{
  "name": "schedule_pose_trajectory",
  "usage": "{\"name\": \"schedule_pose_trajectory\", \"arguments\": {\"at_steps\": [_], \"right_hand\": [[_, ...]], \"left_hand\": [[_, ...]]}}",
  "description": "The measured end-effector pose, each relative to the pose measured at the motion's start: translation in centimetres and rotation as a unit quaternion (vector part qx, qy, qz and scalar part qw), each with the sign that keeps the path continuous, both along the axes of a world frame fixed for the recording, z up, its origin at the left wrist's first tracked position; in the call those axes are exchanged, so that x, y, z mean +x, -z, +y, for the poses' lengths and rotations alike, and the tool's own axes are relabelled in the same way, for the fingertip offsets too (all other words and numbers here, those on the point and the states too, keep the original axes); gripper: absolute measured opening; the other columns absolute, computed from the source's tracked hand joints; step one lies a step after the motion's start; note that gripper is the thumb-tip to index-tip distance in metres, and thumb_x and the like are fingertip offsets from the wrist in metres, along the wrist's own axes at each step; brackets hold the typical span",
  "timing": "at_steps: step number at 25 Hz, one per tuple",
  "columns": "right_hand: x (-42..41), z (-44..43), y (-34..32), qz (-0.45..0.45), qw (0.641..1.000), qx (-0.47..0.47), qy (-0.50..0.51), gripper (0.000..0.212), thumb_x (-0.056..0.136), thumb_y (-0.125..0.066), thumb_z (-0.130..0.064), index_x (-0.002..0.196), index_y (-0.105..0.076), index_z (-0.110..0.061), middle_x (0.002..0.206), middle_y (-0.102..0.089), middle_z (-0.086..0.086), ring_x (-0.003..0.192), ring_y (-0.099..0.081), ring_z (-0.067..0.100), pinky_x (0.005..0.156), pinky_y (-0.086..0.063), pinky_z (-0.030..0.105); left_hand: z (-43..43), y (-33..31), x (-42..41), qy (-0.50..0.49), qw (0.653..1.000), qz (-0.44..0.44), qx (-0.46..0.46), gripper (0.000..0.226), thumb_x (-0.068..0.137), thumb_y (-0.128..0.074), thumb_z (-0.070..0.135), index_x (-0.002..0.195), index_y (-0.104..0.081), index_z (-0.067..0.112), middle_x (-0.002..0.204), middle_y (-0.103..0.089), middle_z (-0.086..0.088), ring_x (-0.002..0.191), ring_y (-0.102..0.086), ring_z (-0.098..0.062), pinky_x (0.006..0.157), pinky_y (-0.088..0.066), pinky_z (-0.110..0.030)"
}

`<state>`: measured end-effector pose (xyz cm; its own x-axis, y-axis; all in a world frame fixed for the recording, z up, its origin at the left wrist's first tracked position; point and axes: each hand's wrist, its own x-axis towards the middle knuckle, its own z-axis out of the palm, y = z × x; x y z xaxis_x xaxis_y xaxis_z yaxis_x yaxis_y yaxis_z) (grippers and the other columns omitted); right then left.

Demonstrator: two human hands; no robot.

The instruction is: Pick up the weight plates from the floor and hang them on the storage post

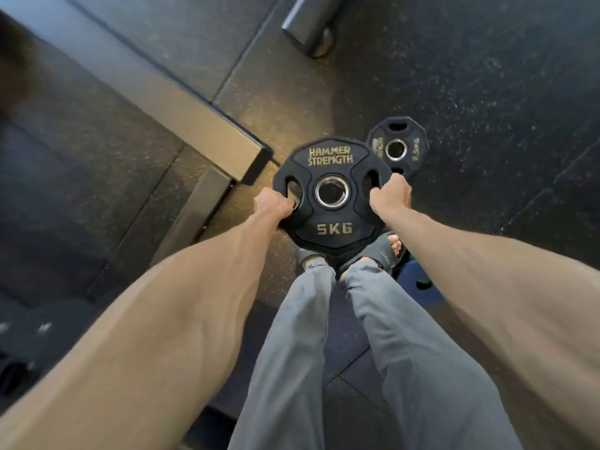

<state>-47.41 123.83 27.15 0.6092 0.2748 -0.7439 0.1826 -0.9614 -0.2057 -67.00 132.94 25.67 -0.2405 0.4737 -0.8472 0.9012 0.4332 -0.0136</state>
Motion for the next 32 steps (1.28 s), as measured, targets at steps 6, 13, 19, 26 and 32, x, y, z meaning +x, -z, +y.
{"name": "schedule_pose_trajectory", "arguments": {"at_steps": [6, 13, 19, 26, 32], "right_hand": [[-5.1, 8.0, -15.9, -0.022, 0.989, 0.07, -0.128, 0.027, 0.096, -0.057, -0.016, 0.118, -0.053, 0.0, 0.127, -0.06, 0.022, 0.12, -0.056, 0.04, 0.089, -0.046, 0.04], [-9.4, 14.8, -32.2, -0.053, 0.963, 0.207, -0.164, 0.029, 0.096, -0.059, -0.017, 0.119, -0.055, 0.0, 0.127, -0.061, 0.021, 0.12, -0.056, 0.037, 0.093, -0.045, 0.037], [-10.1, 21.3, -41.4, -0.065, 0.943, 0.293, -0.141, 0.038, 0.09, -0.064, -0.017, 0.125, -0.06, -0.003, 0.125, -0.067, 0.015, 0.12, -0.06, 0.031, 0.096, -0.045, 0.031], [-7.4, 30.2, -48.4, -0.068, 0.915, 0.335, -0.213, 0.017, 0.087, -0.067, -0.013, 0.102, -0.06, -0.009, 0.083, -0.063, -0.004, 0.085, -0.061, 0.02, 0.077, -0.047, 0.031], [-6.6, 41.0, -51.1, -0.066, 0.897, 0.341, -0.274, 0.018, 0.088, -0.068, -0.015, 0.099, -0.054, -0.017, 0.076, -0.051, -0.016, 0.072, -0.054, 0.004, 0.074, -0.042, 0.028]], "left_hand": [[3.1, -15.1, -6.4, -0.132, 0.99, -0.035, 0.04, 0.056, 0.085, -0.072, 0.032, 0.127, -0.058, -0.003, 0.131, -0.062, -0.017, 0.121, -0.061, -0.033, 0.098, -0.053, -0.039], [8.5, -33.3, -10.9, -0.235, 0.955, -0.11, 0.145, 0.047, 0.089, -0.071, 0.022, 0.127, -0.057, -0.002, 0.127, -0.063, -0.015, 0.111, -0.064, -0.033, 0.081, -0.055, -0.034], [12.9, -42.6, -12.3, -0.283, 0.922, -0.178, 0.197, 0.043, 0.088, -0.069, 0.024, 0.123, -0.059, 0.002, 0.118, -0.066, -0.015, 0.085, -0.065, -0.028, 0.054, -0.051, -0.031], [19.1, -47.5, -10.3, -0.308, 0.898, -0.192, 0.247, 0.011, 0.088, -0.069, 0.02, 0.088, -0.059, 0.014, 0.086, -0.062, -0.004, 0.081, -0.061, -0.021, 0.064, -0.048, -0.029], [27.1, -48.8, -9.1, -0.345, 0.87, -0.217, 0.278, 0.011, 0.09, -0.066, 0.018, 0.098, -0.058, 0.017, 0.08, -0.056, 0.005, 0.079, -0.053, -0.013, 0.057, -0.036, -0.02]]}}
